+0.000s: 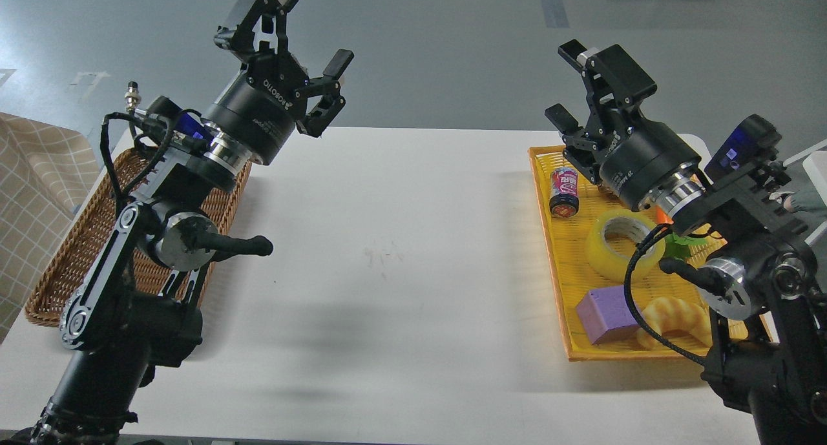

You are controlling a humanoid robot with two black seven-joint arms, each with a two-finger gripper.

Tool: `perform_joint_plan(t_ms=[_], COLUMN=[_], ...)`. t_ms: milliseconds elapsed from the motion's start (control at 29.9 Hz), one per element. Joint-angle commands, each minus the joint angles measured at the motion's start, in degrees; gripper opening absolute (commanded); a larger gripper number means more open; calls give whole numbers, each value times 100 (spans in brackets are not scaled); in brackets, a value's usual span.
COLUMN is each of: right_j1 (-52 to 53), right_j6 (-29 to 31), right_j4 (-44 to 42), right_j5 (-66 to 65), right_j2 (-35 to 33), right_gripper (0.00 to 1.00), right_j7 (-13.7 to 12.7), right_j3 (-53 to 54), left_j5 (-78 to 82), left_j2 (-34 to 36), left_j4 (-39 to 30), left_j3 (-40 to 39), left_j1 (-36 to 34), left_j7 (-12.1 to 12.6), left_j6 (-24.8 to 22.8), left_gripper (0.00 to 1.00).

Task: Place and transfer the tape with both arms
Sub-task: 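Move the right gripper over the yellow tray toward the tape roll, then swing the right gripper outward and lower it beside the tape roll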

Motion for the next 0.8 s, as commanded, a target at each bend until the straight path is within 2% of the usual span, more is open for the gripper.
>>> perform_joint_plan(t_ms=[0, 100, 234, 435, 602, 669, 769], right_j1=[63, 80, 194, 643, 766, 687, 643], right_j6=[4, 4, 4, 13, 21, 21, 39], right_j4=[5, -3, -21, -83, -65, -56, -56], right_j5=[1, -16, -165, -1851, -2591, -2863, -3101], right_j2=[0, 0, 0, 0, -737, -1534, -2327], right_gripper=[99, 98, 96, 95, 95, 95, 96], right_j7=[38, 73, 73, 64, 64, 64, 73], right_j3=[1, -25, -34, -78, -508, -701, -1219], left_j5=[2, 2, 2, 2, -6, -6, -6], left_j2=[130, 253, 280, 253, 244, 244, 244], left_j4=[0, -17, -26, -26, -26, -17, -17], left_j3=[-8, -34, -148, -192, -192, -192, -192], left_j1=[5, 22, 84, 110, 163, 163, 172], left_j7=[0, -17, -210, -237, -237, -237, -246], left_j6=[4, -92, -373, -471, -471, -462, -436], left_gripper=[98, 98, 98, 98, 98, 98, 98])
